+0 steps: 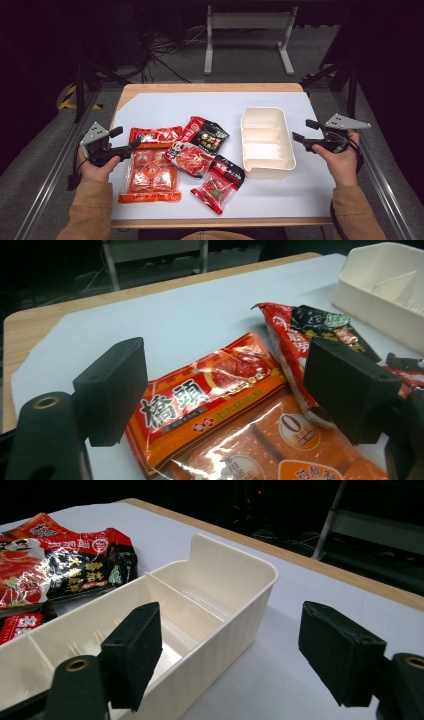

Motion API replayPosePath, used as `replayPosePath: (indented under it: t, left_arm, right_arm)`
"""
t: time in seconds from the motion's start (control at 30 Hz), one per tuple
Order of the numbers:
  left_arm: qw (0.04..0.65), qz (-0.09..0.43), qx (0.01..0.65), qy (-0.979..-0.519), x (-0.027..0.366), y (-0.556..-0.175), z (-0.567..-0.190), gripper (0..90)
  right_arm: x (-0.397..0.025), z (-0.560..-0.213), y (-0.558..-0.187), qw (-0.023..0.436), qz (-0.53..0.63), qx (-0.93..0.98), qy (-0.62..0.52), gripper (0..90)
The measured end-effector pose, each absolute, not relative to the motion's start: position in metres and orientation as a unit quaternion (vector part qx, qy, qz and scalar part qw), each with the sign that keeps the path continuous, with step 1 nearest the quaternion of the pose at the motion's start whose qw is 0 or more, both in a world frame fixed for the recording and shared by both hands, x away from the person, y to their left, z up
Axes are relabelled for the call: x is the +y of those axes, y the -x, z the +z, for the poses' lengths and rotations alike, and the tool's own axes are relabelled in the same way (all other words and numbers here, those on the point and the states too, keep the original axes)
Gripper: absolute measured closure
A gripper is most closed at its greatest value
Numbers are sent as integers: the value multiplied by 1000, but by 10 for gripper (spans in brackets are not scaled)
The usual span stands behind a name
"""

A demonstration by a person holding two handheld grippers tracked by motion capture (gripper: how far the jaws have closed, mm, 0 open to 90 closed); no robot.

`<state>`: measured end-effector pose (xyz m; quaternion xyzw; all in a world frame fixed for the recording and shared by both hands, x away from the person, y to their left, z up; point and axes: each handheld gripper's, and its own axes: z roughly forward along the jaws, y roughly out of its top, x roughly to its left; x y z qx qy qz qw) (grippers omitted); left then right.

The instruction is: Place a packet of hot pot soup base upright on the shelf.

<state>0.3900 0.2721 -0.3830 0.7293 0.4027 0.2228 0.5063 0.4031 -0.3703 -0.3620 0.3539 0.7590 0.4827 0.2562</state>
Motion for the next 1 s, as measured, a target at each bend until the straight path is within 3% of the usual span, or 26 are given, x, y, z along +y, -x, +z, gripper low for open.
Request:
replayPosePath:
  t: [0.4,0.77,1.0]
  left_arm:
    - [509,209,391,-738,251,-398,-360,291]
    - [505,204,366,-754,224,-414,-347,292]
    - [519,175,353,-759,208,-428,-345,364]
  right_arm:
    - [-375,-365,-408,244,483,763,-354,396]
    - [-376,-368,-411,242,484,763,-354,388]
    - [-376,-369,-411,236,482,763,-360,383]
